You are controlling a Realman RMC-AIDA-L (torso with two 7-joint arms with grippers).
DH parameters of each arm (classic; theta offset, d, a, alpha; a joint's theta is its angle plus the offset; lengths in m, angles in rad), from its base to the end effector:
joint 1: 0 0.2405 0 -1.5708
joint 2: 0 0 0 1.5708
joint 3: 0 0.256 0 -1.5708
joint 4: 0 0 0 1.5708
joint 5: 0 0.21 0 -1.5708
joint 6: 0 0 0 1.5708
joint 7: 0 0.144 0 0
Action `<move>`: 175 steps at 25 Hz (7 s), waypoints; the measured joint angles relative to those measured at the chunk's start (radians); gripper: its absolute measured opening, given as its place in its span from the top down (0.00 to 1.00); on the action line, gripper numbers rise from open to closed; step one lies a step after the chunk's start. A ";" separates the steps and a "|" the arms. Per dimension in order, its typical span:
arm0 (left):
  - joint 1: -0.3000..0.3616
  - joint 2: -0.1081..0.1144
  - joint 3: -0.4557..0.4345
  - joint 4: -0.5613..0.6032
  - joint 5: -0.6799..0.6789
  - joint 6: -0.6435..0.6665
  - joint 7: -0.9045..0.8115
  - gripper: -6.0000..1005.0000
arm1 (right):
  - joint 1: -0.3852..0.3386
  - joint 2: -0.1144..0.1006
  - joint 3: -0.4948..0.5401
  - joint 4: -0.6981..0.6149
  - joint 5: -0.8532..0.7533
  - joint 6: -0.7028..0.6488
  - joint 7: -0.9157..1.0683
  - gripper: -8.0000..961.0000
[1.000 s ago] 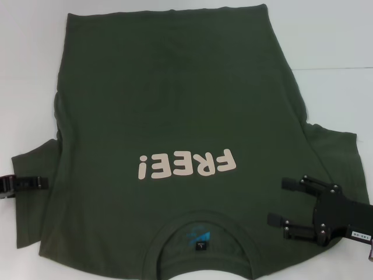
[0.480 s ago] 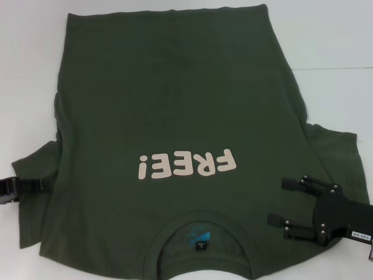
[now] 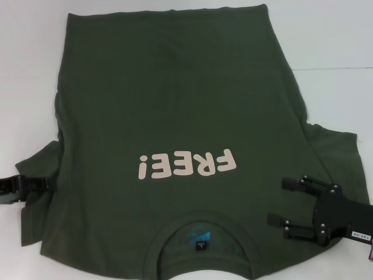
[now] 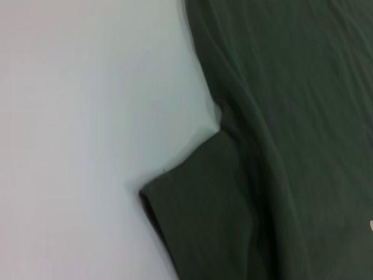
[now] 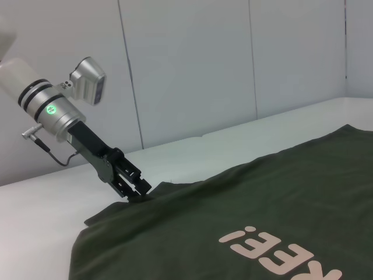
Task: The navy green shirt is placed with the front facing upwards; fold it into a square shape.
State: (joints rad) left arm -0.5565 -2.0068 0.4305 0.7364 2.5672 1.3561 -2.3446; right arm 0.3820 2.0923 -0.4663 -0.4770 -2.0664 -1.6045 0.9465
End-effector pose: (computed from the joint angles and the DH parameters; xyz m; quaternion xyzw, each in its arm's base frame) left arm -0.3550 0.3391 0.0557 -0.7124 -0.6588 -0.0928 0.2235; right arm 0.3176 0.2656 -0.0170 -0.9257 0.1754 0.2704 0.1977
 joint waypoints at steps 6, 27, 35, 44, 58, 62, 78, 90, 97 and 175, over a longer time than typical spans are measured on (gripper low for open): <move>-0.003 0.002 0.001 -0.001 0.001 -0.002 -0.008 0.23 | -0.002 0.000 0.000 0.000 0.000 0.000 0.000 0.07; -0.007 0.005 0.006 0.000 0.001 -0.005 -0.001 0.89 | 0.000 0.000 0.000 0.000 0.000 0.000 0.000 0.07; -0.006 0.005 0.007 0.005 0.001 -0.005 0.001 0.90 | 0.000 0.000 0.000 0.000 0.000 0.000 0.000 0.07; -0.019 0.013 0.003 0.017 0.001 0.001 0.001 0.93 | 0.000 0.000 0.015 0.000 0.002 -0.004 0.000 0.07; -0.043 0.049 -0.014 0.063 0.000 0.064 -0.010 0.96 | 0.000 0.000 0.028 0.001 0.002 -0.007 0.000 0.07; -0.053 0.060 -0.037 0.065 0.001 0.095 -0.010 0.96 | 0.000 0.002 0.029 0.003 0.015 -0.006 0.000 0.07; -0.097 0.094 -0.110 0.079 -0.011 0.185 -0.019 0.96 | -0.002 -0.002 0.029 0.011 0.039 0.001 0.000 0.07; -0.114 0.089 -0.106 0.074 -0.096 0.227 -0.068 0.96 | -0.009 0.000 0.029 0.011 0.039 0.002 -0.005 0.07; -0.123 0.077 -0.088 0.076 -0.103 0.219 -0.095 0.96 | -0.011 0.000 0.030 0.015 0.040 0.002 -0.010 0.07; -0.130 -0.063 -0.007 -0.003 -0.172 0.043 -0.106 0.95 | -0.012 0.000 0.065 0.037 0.040 0.000 -0.014 0.07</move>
State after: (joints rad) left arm -0.6863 -2.0694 0.4231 0.7338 2.3954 1.3995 -2.4502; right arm 0.3701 2.0923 -0.4018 -0.4402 -2.0264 -1.6044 0.9327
